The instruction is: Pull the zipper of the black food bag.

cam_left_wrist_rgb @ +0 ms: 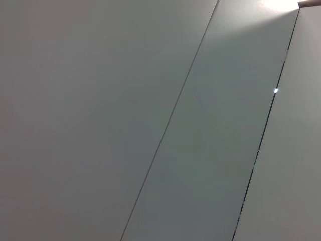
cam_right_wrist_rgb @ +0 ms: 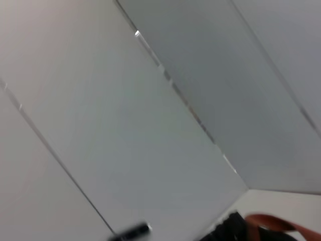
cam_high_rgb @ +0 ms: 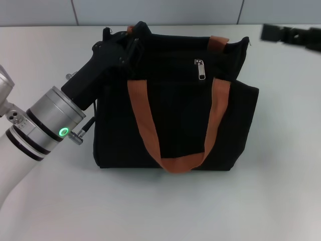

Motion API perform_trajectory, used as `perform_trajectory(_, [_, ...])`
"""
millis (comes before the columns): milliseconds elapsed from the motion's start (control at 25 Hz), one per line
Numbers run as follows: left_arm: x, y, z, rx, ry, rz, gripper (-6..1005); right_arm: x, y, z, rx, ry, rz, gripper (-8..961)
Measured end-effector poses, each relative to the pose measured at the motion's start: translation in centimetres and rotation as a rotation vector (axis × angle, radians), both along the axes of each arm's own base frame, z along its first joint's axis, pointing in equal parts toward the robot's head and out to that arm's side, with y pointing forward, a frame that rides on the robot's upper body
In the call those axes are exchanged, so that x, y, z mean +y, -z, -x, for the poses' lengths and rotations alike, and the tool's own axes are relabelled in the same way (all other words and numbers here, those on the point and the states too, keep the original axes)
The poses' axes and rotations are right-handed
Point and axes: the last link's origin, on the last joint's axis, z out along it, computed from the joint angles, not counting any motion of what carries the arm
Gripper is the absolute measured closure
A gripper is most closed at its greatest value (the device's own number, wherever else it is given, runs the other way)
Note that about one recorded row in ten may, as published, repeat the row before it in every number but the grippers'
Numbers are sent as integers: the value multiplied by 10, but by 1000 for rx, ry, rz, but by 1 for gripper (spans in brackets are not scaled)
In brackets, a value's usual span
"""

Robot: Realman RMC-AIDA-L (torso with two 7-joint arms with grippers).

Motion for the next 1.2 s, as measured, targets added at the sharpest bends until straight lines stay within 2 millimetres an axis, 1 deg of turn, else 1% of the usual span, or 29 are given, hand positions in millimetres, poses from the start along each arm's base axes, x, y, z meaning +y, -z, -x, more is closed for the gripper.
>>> perform_trajectory(40, [0,0,0,-1,-1,0,982,4,-10,3,10,39,54,681])
perform_trajectory(120, [0,0,0,-1,-1,0,982,15,-21,7,41,152,212,683])
perform_trajectory(160, [0,0,0,-1,0,0,982,24,-20,9,94,249,366,683])
perform_trajectory(200, [0,0,0,-1,0,0,982,24,-20,9,94,249,366,684])
perform_trajectory(240, [0,0,0,-1,0,0,982,26,-16,11,127,289,447,685])
perform_trajectory(320, [0,0,0,0,0,1,982,31,-8,16,174,332,549,686])
perform_trajectory(360, [0,0,0,0,0,1,982,33,3,18,180,376,621,686])
perform_trajectory(400, [0,0,0,-1,1,2,982,33,3,18,180,376,621,687])
perform_trajectory(520, [0,0,-3,-8,10,-1,982,33,22,13,111,452,670,689])
perform_trajectory(560, [1,-1,-4,-11,14,-1,982,34,24,12,95,462,665,690])
perform_trajectory(880, [1,2,-18,-46,59,16,981,31,18,3,34,462,591,691])
perform_trajectory(1000, [1,2,-19,-48,61,17,981,29,16,0,29,459,570,691])
perform_trajectory(1040, [1,2,-19,-48,61,17,981,30,15,0,23,454,559,691])
perform_trajectory(1120, [2,4,-27,-61,79,26,981,30,14,-1,0,437,536,691])
perform_trajectory(1200, [2,4,-27,-62,82,26,981,31,13,-1,-32,398,503,691])
